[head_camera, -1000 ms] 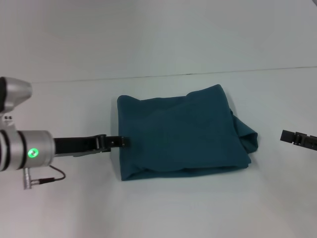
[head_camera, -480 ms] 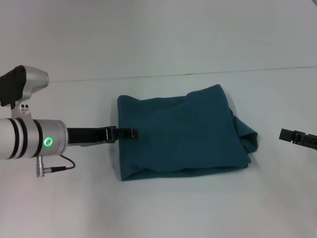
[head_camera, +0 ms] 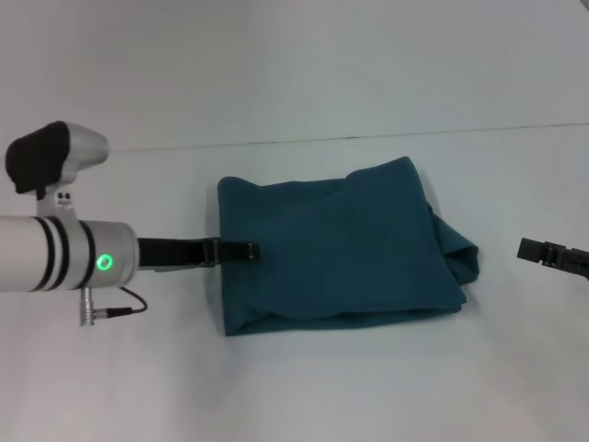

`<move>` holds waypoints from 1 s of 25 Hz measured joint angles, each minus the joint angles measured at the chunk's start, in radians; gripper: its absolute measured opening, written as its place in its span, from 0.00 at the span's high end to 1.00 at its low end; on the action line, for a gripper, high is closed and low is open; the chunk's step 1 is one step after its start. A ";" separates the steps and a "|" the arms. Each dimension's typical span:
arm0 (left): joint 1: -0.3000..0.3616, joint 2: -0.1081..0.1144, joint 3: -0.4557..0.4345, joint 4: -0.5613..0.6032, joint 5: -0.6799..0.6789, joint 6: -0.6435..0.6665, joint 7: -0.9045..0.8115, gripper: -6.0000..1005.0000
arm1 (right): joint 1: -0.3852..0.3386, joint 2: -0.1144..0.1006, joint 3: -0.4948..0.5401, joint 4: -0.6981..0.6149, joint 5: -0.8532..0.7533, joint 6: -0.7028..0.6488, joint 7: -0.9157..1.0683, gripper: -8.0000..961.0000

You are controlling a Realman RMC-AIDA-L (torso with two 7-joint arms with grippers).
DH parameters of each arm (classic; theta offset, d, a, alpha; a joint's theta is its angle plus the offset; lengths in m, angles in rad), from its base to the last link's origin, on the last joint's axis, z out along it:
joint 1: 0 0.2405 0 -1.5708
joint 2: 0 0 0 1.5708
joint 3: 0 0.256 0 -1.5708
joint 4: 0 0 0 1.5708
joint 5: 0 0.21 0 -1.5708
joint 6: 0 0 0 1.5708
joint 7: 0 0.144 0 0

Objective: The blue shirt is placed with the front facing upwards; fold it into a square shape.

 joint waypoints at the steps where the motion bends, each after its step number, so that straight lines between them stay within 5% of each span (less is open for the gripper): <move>1: -0.008 0.000 0.009 -0.010 0.000 -0.011 -0.001 0.17 | 0.000 0.000 0.000 0.001 0.000 0.000 0.000 0.04; 25: -0.088 -0.013 0.055 -0.088 0.000 -0.058 -0.001 0.28 | 0.013 -0.001 0.002 0.030 0.008 -0.004 -0.003 0.04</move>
